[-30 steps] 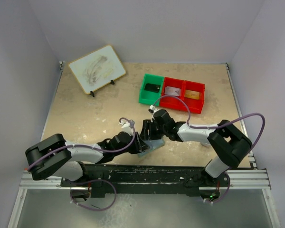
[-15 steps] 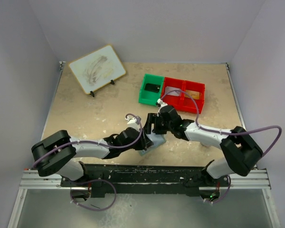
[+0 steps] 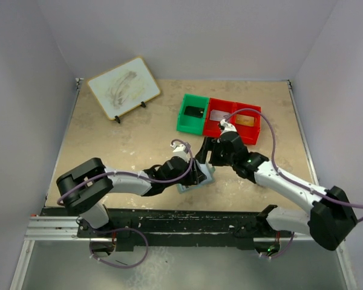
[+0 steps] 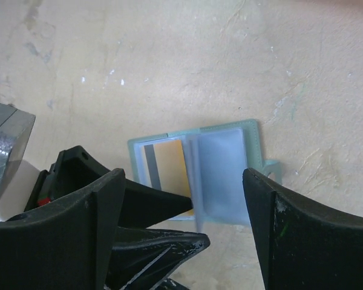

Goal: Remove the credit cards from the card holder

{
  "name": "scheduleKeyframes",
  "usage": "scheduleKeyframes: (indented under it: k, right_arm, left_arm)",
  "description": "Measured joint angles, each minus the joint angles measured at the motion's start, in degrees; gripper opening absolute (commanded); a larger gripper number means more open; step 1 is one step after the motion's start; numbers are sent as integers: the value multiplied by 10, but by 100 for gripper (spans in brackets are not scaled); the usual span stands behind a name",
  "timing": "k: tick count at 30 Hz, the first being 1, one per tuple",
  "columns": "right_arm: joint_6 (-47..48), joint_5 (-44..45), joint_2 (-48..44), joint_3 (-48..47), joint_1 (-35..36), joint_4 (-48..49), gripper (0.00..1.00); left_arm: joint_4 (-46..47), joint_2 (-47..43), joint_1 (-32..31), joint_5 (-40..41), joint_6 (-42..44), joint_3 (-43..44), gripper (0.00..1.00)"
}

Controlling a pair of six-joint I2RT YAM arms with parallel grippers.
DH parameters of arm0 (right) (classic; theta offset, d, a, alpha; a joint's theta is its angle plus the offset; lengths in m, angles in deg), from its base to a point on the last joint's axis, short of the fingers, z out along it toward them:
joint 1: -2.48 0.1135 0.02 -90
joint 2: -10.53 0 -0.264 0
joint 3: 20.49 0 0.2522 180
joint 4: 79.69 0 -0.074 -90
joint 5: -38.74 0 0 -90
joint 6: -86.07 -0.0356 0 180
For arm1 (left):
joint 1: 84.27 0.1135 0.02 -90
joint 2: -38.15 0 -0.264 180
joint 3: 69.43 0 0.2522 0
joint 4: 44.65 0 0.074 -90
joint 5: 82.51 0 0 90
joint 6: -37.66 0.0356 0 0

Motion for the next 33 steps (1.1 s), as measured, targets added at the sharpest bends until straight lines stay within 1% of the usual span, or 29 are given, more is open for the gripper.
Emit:
scheduleKeyframes:
  k: [3,5,6,9,11,13,17,21,25,29,33]
  right_arm:
    - [-2,8,-41,13,0,-2,79]
    - [-3,12,-54,19,0,-5,79]
    - [-4,12,-58,21,0,-6,78]
    - [-6,12,-58,24,0,-11,72]
    - [-6,10,-59,24,0,-12,70]
    - [-4,-4,-59,27,0,-5,65]
    - [-1,-61,-53,45,0,30,59]
    - [-3,-121,-28,74,0,91,52]
    - [-6,-172,23,95,0,142,45]
    - [-11,-207,66,103,0,184,44]
    - [-21,-220,76,119,0,205,45]
  left_arm:
    - [-16,-24,-4,7,6,0,51]
    - [-35,-56,-7,15,13,0,56]
    - [-42,-73,-7,19,16,0,57]
    - [-48,-108,-7,30,20,0,57]
    - [-56,-119,-8,37,21,0,57]
    - [-69,-125,-9,48,21,-1,56]
    - [-113,-170,-12,98,14,-25,52]
    - [-165,-228,-12,156,-5,-57,50]
    - [-204,-230,-12,178,-18,-66,45]
    - [-210,-212,-12,177,-27,-67,44]
    - [-208,-180,-12,171,-26,-65,41]
